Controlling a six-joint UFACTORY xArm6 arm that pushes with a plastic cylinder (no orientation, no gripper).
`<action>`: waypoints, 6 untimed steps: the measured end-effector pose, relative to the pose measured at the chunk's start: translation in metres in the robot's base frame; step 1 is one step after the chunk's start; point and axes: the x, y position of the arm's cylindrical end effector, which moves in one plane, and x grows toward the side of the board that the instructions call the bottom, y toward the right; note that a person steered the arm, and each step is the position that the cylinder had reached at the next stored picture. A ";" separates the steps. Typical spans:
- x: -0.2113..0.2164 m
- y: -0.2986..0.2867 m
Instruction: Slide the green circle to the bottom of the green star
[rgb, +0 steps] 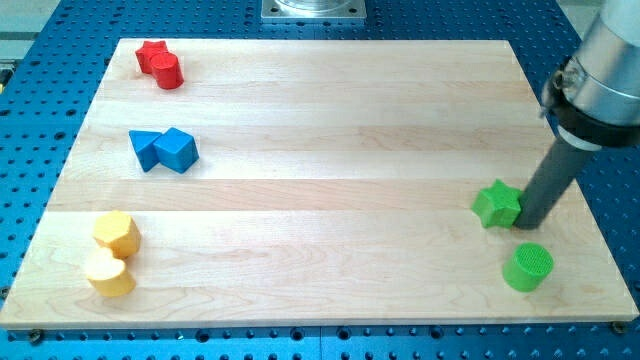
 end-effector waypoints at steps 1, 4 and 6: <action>-0.005 0.039; 0.101 0.055; 0.096 -0.030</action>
